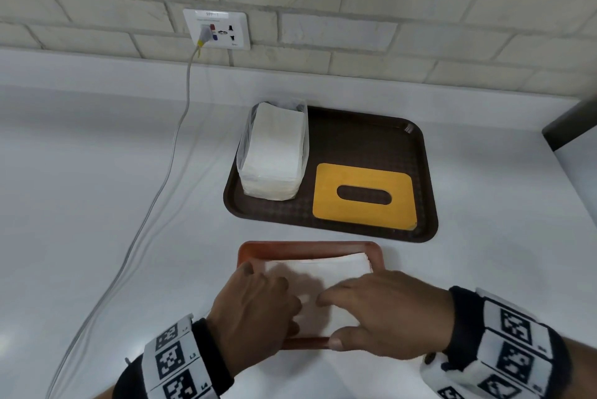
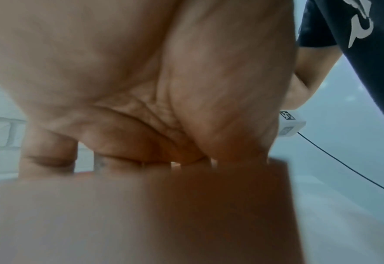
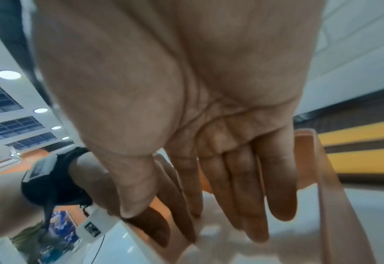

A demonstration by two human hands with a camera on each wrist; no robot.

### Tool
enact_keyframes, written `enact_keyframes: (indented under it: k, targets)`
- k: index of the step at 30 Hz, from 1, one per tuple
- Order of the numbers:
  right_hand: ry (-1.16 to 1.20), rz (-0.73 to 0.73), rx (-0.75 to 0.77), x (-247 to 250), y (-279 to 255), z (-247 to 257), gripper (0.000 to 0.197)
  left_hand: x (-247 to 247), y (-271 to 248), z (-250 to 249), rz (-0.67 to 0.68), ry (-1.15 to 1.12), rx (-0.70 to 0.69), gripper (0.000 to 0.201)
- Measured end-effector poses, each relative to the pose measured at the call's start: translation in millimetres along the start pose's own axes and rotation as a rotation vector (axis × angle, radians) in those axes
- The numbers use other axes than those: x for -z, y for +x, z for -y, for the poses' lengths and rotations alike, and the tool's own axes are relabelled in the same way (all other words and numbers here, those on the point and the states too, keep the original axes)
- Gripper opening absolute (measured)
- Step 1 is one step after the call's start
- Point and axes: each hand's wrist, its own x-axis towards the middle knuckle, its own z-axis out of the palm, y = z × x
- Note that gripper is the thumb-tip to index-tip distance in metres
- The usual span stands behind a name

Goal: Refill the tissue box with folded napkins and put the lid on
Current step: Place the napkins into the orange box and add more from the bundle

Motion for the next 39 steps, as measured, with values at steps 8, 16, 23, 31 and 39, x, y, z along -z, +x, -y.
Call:
enact_keyframes:
  k: [8, 16, 23, 31, 39]
  targets:
    - [-0.026, 0.141, 0.012, -11, 5, -1, 0.075, -4, 2, 1, 0.018, 0.089, 0.050, 0.037]
    - [0.172, 0.055, 0.058, 19, -11, 5, 0.072, 28, -2, 24, -0.110, -0.184, 0.059, 0.049]
    - [0.703, -0.430, 0.155, 90, -22, -2, 0.039, 101, -1, 89, -0.419, -0.760, 0.097, 0.034]
    - [0.903, -0.771, 0.091, 137, 30, -22, 0.018, 99, 57, 141, -0.570, -1.046, 0.333, 0.014]
    - [1.161, -0.526, -0.197, 147, 124, -50, 0.026, 62, 122, 176, -0.276, -0.987, 0.659, 0.057]
